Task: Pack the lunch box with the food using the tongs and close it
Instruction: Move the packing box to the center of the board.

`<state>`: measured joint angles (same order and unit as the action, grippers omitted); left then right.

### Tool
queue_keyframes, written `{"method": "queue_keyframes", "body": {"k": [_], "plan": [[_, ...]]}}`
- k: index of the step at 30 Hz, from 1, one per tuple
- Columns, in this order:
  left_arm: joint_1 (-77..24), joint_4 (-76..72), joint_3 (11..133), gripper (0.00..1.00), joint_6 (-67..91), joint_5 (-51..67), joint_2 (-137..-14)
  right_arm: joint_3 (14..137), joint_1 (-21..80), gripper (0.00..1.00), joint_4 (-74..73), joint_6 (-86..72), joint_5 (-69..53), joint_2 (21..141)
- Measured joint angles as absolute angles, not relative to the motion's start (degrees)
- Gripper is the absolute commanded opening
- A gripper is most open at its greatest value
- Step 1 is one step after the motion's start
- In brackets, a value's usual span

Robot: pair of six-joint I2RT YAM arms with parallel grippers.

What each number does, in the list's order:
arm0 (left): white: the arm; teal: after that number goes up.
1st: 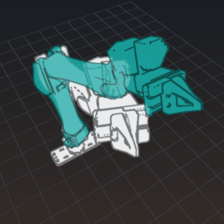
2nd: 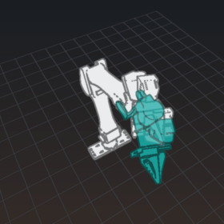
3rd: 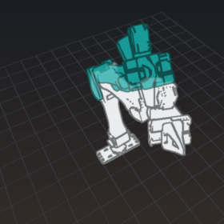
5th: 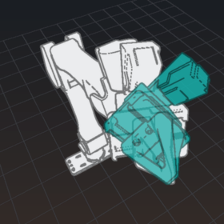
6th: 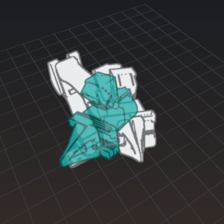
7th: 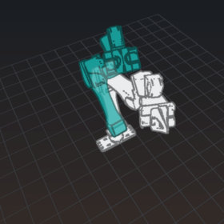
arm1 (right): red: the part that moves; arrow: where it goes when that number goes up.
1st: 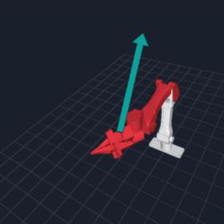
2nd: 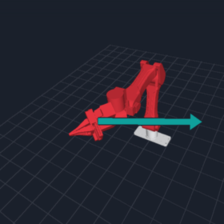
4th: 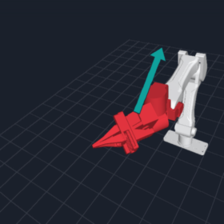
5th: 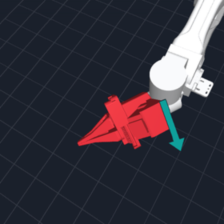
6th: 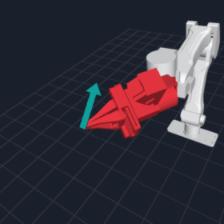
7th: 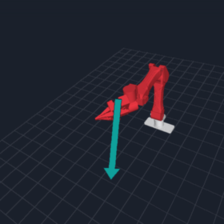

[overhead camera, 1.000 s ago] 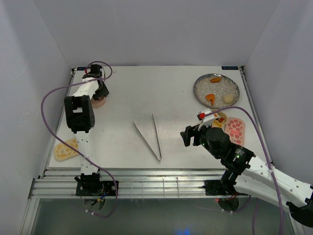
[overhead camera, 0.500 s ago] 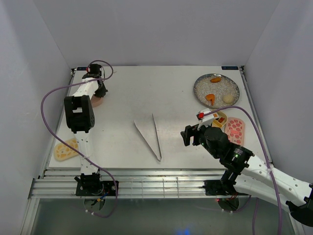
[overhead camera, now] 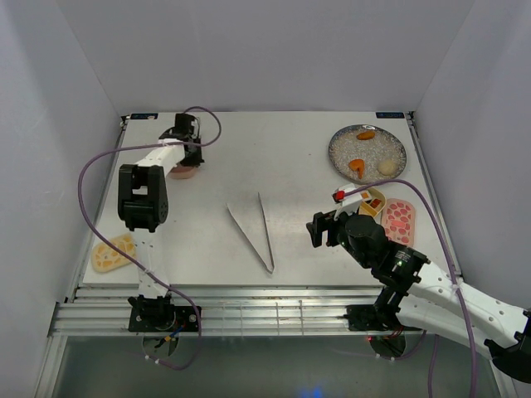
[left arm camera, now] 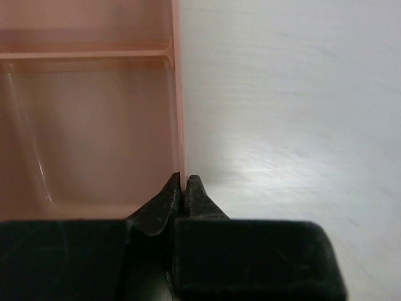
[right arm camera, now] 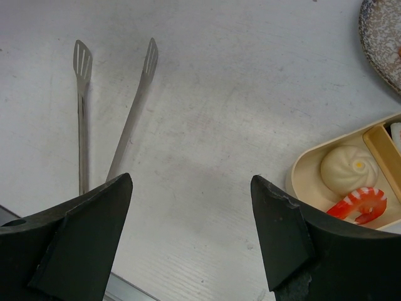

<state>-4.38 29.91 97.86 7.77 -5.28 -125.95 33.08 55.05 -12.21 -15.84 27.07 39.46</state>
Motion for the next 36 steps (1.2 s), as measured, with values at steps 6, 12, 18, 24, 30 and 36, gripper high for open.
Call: {"method": "queue_keyframes", "body": {"k": [6, 12, 18, 24, 30, 36], "plan": [[-12.8, 26.5, 94.8, 0.0, -0.3, 0.6, -122.1, 33.1, 55.0, 0.82, -12.2, -15.8, 27.1, 40.2], [-15.7, 24.2, 94.2, 0.0, -4.0, 4.6, -120.8, 33.1, 55.0, 0.82, -12.2, -15.8, 27.1, 40.2], [-16.9, 23.4, 94.0, 0.0, -6.4, 4.9, -120.8, 32.9, 55.0, 0.82, -12.2, -15.8, 27.1, 39.2], [-21.0, 23.1, 93.9, 0.02, -9.1, 3.4, -120.9, 32.8, 55.0, 0.82, -12.2, -15.8, 27.1, 38.6], [-23.5, 22.3, 93.9, 0.07, -10.1, 2.7, -122.3, 32.8, 55.0, 0.82, -12.2, -15.8, 27.1, 38.5], [-23.4, 22.2, 94.1, 0.16, -10.1, 1.9, -124.0, 32.8, 55.0, 0.82, -12.2, -15.8, 27.1, 37.9]]}}
